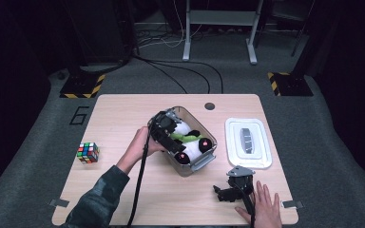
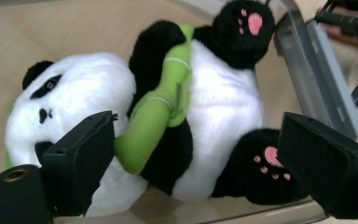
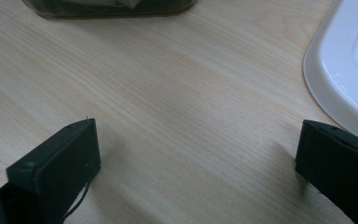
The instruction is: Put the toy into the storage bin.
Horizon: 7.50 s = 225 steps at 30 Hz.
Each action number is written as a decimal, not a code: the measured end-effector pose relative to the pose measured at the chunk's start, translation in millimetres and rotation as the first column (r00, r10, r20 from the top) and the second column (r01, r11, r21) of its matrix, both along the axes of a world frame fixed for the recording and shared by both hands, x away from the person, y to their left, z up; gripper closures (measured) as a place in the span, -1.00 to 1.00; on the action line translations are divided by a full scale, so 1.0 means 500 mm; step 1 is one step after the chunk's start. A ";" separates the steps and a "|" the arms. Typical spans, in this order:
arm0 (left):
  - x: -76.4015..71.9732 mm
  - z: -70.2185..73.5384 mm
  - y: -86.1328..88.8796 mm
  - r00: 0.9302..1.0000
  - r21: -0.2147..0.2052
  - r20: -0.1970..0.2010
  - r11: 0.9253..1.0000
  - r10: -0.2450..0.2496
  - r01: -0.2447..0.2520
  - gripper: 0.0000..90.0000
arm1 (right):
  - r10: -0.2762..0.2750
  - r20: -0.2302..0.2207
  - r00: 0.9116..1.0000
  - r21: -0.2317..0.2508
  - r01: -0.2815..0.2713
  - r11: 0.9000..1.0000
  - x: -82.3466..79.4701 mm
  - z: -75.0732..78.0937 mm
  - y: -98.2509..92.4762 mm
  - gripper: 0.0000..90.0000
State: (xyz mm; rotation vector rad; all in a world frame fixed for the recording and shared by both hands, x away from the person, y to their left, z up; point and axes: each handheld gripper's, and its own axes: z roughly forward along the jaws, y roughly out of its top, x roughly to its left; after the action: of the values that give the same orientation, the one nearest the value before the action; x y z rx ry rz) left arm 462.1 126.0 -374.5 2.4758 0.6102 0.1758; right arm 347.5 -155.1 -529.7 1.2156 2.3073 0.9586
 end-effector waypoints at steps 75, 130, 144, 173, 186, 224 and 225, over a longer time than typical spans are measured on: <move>-0.089 -0.060 0.469 0.777 -0.290 0.187 0.790 0.601 -0.541 -1.00 | 0.000 0.000 1.000 0.000 0.000 1.000 0.000 0.000 0.000 -1.00; -0.063 -0.267 0.586 0.620 -0.242 0.112 0.627 0.776 -0.741 -0.25 | 0.000 0.000 1.000 0.000 0.000 1.000 0.000 0.000 0.000 -1.00; -0.079 -0.225 0.555 0.664 -0.253 0.122 0.670 0.738 -0.698 -0.25 | 0.000 0.000 1.000 0.000 0.000 1.000 0.000 0.000 0.000 -1.00; -0.098 -0.100 0.422 0.802 -0.275 0.187 0.814 0.568 -0.512 -0.25 | 0.000 0.000 1.000 0.001 0.000 1.000 0.000 0.000 0.000 -1.00; -0.103 -0.055 0.379 0.835 -0.293 0.207 0.847 0.510 -0.444 -0.25 | 0.000 0.000 1.000 0.000 0.000 1.000 0.000 0.000 0.000 -1.00; -0.086 0.041 0.175 0.932 -0.334 0.228 0.922 0.282 -0.197 -0.25 | 0.000 0.000 1.000 0.000 0.000 1.000 0.000 0.000 0.000 -1.00; -0.086 0.041 0.169 0.934 -0.334 0.228 0.923 0.275 -0.191 -0.25 | 0.000 0.000 1.000 0.000 0.000 1.000 0.000 0.000 0.000 -1.00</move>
State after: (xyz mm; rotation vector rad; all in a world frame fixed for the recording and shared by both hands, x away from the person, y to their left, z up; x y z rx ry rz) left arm 419.2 210.5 -353.7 2.0285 0.7525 0.4702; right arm 347.6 -155.1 -529.8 1.2157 2.3073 0.9586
